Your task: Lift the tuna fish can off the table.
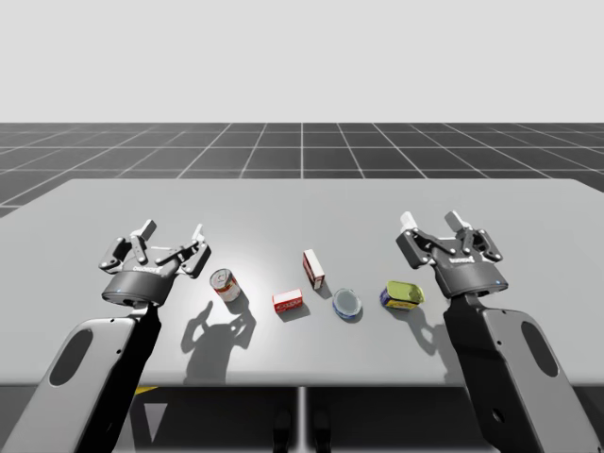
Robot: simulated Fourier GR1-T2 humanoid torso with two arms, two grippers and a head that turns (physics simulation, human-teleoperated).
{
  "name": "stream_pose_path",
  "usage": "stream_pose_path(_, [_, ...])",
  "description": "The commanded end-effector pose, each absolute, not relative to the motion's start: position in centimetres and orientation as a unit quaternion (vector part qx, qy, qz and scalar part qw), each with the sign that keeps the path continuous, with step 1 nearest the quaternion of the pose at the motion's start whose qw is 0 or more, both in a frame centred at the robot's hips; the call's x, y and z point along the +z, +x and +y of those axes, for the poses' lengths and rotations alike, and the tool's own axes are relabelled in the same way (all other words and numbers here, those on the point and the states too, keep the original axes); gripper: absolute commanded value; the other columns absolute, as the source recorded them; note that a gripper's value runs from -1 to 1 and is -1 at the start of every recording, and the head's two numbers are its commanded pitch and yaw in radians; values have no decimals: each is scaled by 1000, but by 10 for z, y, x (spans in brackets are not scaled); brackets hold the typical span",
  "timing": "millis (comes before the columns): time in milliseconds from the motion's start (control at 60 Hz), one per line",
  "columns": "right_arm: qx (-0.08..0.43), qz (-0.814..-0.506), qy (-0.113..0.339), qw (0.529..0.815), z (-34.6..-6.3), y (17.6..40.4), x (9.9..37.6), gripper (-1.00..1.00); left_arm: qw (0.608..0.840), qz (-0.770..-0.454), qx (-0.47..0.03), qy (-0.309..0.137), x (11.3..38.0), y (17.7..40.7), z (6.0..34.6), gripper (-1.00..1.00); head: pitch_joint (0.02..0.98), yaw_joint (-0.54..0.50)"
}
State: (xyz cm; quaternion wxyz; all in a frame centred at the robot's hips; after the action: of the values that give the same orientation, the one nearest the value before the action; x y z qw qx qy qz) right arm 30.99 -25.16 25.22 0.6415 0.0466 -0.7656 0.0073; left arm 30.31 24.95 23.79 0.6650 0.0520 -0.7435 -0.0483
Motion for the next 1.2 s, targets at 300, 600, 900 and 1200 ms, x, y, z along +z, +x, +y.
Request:
stream_pose_path(300, [16,-759,42,650,-251,312,250,-1000,663,-745,-51,54,239,303,249,-1000,794,-126])
stream_pose_path(600, [21,-754,45,655,-249,312,251,-1000,661,-747,-52,54,240,303,247,-1000,927,-193])
stream_pose_path(900, [72,-749,75,654,-227,282,261,-1000,661,-747,-47,53,241,303,246,-1000,917,-207])
stream_pose_path(1200, [148,-717,98,674,-192,202,257,-1000,662,-747,-48,47,240,303,245,-1000,909,-211])
